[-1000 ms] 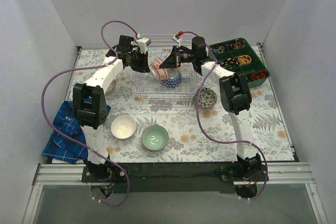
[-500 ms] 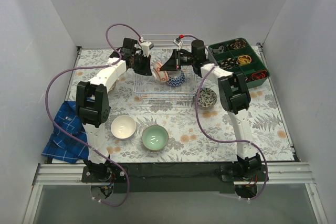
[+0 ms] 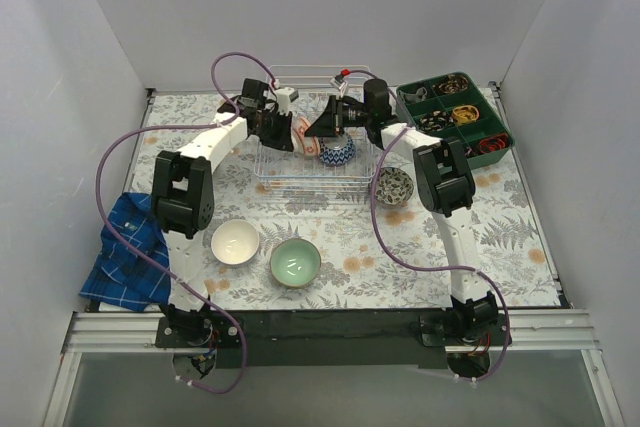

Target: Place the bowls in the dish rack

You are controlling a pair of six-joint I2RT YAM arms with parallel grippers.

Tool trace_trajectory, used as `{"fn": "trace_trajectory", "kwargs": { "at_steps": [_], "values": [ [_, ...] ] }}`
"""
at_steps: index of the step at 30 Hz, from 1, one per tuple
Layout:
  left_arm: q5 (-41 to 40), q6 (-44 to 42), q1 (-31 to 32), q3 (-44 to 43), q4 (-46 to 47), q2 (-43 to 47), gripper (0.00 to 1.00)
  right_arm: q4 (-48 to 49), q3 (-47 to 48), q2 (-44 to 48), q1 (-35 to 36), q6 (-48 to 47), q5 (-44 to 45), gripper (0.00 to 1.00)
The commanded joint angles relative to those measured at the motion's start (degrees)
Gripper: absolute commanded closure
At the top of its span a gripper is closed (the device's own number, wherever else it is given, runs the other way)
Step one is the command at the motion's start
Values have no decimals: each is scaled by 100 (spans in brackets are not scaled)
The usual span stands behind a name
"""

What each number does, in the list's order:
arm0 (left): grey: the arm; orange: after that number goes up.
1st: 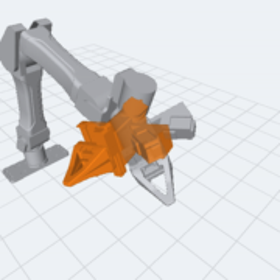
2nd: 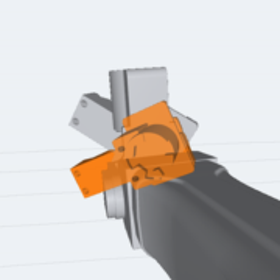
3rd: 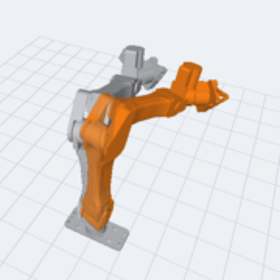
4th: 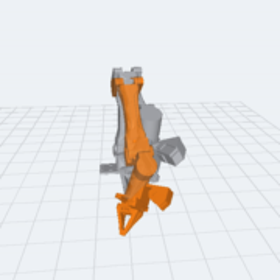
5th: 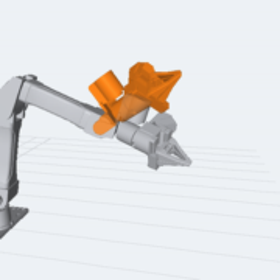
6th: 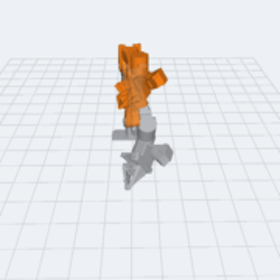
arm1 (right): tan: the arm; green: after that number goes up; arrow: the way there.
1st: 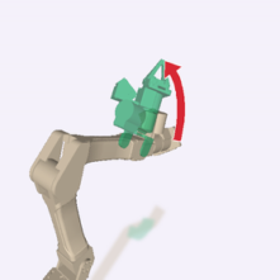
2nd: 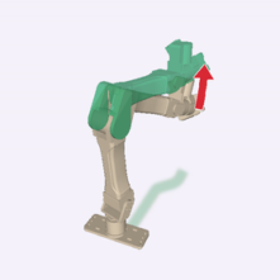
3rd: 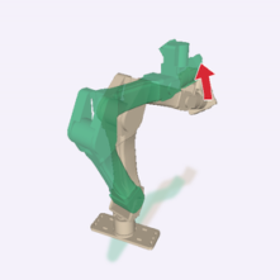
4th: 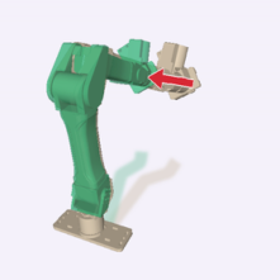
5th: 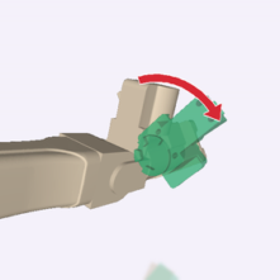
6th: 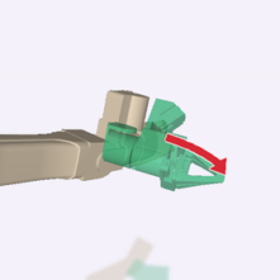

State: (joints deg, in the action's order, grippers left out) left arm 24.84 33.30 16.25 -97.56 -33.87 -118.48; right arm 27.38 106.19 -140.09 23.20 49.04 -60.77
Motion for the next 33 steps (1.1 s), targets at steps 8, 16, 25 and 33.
{"fn": "trace_trajectory", "kwargs": {
  "at_steps": [8,16,25,33],
  "values": [
    [118,54,150,-377,310,-316,100,-461,-213,526,-228,-807,83,57],
    [-93,19,159,-571,416,-431,100,-1049,-125,852,-316,-1466,443,56],
    [-190,71,159,-923,513,-694,100,-1612,244,825,-281,-2055,663,59],
    [-383,186,159,-1107,645,-721,100,-2596,639,861,-281,-3485,918,55]
  ]
}}
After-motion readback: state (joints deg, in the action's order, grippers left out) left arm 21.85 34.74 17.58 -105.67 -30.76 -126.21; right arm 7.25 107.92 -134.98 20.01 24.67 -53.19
